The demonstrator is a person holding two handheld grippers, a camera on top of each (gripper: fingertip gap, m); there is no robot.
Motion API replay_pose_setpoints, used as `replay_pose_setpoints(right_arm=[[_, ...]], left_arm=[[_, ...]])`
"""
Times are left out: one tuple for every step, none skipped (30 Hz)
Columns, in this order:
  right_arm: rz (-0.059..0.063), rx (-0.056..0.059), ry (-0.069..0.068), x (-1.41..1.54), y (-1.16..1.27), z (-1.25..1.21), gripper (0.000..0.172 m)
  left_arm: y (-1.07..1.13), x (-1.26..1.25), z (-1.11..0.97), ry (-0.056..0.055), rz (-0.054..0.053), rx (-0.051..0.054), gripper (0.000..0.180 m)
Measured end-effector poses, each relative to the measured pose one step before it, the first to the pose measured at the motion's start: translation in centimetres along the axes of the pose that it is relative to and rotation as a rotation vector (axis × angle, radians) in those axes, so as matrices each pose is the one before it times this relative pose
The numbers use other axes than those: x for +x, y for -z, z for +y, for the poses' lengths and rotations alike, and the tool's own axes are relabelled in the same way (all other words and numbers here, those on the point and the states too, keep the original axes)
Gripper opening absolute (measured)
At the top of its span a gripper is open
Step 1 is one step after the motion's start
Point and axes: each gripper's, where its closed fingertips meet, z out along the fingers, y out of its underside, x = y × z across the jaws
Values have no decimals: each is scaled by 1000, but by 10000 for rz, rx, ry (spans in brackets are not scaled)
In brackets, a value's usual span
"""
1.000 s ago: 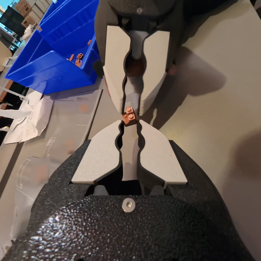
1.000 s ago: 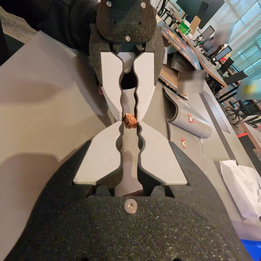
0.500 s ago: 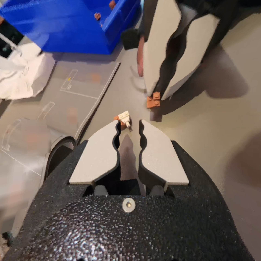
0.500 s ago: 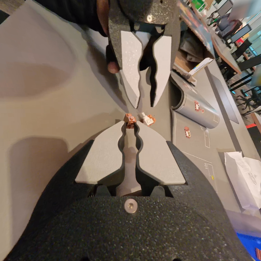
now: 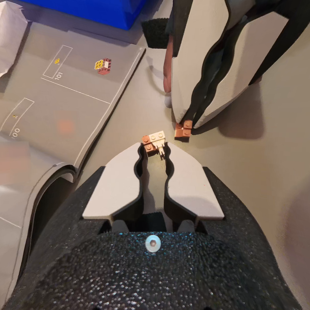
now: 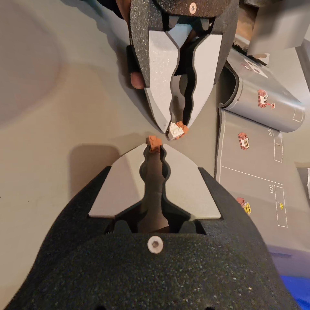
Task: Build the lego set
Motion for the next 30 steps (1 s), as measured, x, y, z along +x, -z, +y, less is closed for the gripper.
replay_pose_setpoints(right_arm=[[49, -34, -74, 92, 58, 92, 13], [50, -45, -58, 62, 100, 134, 14], [5, -52, -60, 10, 124, 162, 14], [-3, -30, -84, 0, 143, 143, 15], [10, -18, -98, 30, 132, 133, 17], [6, -29, -93, 19, 104, 126, 18], [-38, -41, -95, -40, 85, 116, 19], [-76, -37, -89, -111, 49, 71, 19], [-60, -26, -78, -82, 18, 50, 19], [-14, -33, -86, -1, -30, 19, 19], [1, -33, -93, 24, -44, 8, 19], [22, -27, -104, 63, -59, -5, 19], [20, -24, -81, 49, -53, -10, 19], [30, -13, -40, 55, -54, -29, 19], [-15, 2, 9, -44, -45, -51, 19], [-21, 8, 15, -60, -44, -58, 19], [-26, 0, -10, -40, -59, -55, 19], [-8, -5, -3, -5, -37, -29, 19], [12, 4, -24, 50, -7, -10, 21], [33, 14, -63, 103, 10, 15, 23], [-12, 13, -59, 54, 28, 19, 27], [-63, 3, -47, -17, 0, 9, 31], [-72, -9, -40, -33, -17, 12, 35], [-73, -16, -21, -40, -43, -12, 38], [-116, -8, 30, -124, -40, -17, 40], [-86, 5, 40, -88, -39, -41, 41], [-51, -8, 2, -4, -56, -20, 41], [-16, -8, -16, 66, -55, -25, 42], [11, 8, 1, 80, -34, -23, 43], [20, 19, 23, 58, -34, -40, 44]], left_arm=[[-43, 73, -54, 35, 173, 29, 23], [-37, 45, -41, 61, 169, 40, 22], [-3, 42, -47, 92, 179, 32, 22], [0, 92, -37, 56, 204, 28, 22], [-2, 120, -30, 20, 212, 27, 22], [-9, 42, -45, 13, 151, 13, 21], [-26, 18, -50, -39, 128, 15, 21], [-36, -1, -122, -74, 106, 50, 21], [-24, 78, -164, -109, 147, 69, 22], [-39, 90, -142, -102, 154, 57, 22], [-59, 39, -101, -58, 105, 28, 22], [-63, 62, -58, -70, 120, -1, 22], [-53, 96, -85, -98, 128, 14, 22], [-46, 94, -103, -85, 102, 32, 22], [-58, 35, -54, -32, 75, -1, 22], [-61, 52, -52, -29, 99, -8, 22], [-67, 57, -79, -42, 89, 5, 22], [-58, 38, -145, -55, 58, 39, 22], [-51, 69, -136, -47, 75, 15, 22], [-30, 115, -65, -62, 94, -40, 22], [-5, 114, -45, -96, 72, -55, 22], [-7, 159, -22, -104, 98, -73, 22], [-2, 178, -16, -100, 105, -75, 22], [-13, 18, -85, -74, 0, -31, 22], [-11, -21, -83, -33, -12, -14, 22], [-18, 82, -47, 3, 63, -19, 22], [-25, 89, 44, 40, 68, -45, 22], [-8, 4, 118, 60, 11, -76, 22], [20, 9, 138, 40, -1, -60, 22], [41, 52, 121, 33, 7, -38, 22]])
